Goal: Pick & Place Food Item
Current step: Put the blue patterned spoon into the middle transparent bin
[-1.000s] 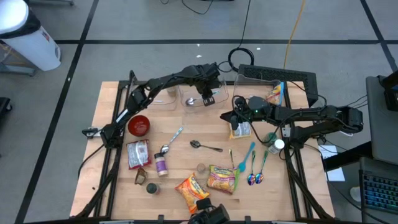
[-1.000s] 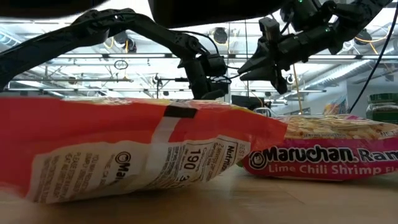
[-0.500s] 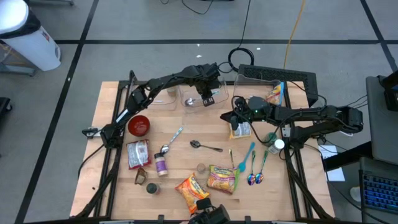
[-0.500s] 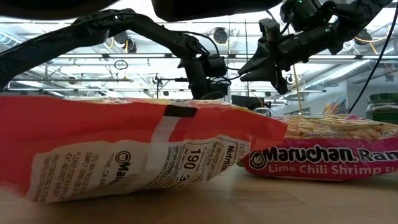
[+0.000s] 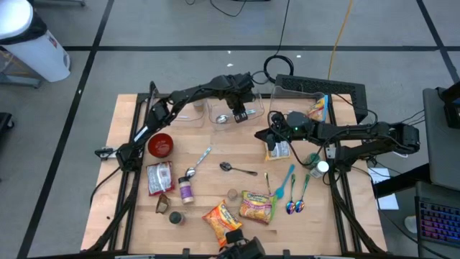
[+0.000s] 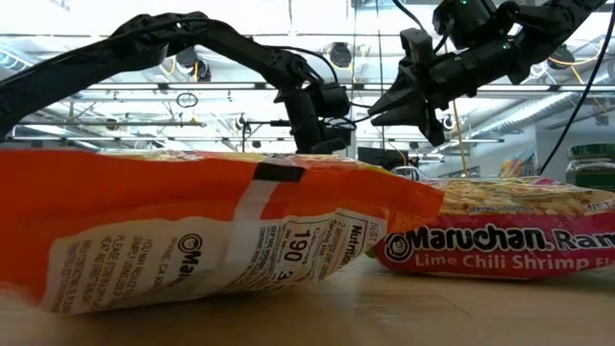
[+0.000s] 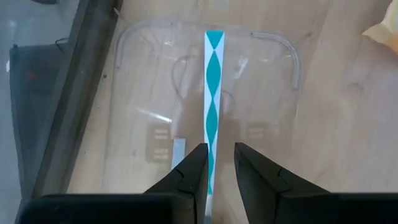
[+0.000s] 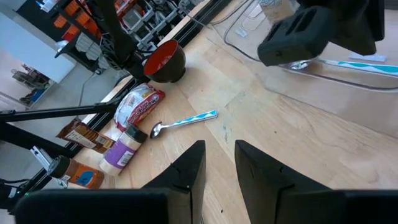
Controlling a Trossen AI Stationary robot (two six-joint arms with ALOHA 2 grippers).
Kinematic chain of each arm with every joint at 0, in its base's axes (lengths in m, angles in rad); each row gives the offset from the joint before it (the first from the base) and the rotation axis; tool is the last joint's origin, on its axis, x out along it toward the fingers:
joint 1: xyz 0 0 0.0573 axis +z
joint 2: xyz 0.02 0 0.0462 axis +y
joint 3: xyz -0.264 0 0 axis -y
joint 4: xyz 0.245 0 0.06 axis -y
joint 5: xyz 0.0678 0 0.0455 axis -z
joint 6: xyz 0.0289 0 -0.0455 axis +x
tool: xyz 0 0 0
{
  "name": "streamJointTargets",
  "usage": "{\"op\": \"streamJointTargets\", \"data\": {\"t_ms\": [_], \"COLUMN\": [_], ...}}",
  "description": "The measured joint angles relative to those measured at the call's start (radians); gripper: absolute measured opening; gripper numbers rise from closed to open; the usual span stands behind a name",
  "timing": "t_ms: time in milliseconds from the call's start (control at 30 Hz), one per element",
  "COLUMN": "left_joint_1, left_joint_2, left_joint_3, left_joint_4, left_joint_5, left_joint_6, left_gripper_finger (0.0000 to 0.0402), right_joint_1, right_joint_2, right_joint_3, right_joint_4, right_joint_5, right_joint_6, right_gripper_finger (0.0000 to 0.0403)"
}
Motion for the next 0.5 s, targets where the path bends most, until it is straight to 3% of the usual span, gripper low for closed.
{"op": "streamJointTargets", "data": {"t_ms": [333,500], "left_joint_1": [-0.008,-0.008], "left_joint_2": [-0.144,-0.248], "left_joint_3": [0.000,0.000], "left_joint_4": [-0.011,0.055], "left_joint_5": [-0.001,0.017], "left_joint_6": [-0.005,-0.096], "left_gripper_finger": [0.0088,0.0088], "right_joint_1": [0.000,0.000], "right_joint_2": [0.000,0.000], "right_joint_3": [0.000,0.000], "right_joint_4": [0.000,-0.001], "right_joint_5": [-0.003,-0.008], "right_joint_6": [-0.004,-0.004], "right_gripper_finger": [0.0077,0.0077]}}
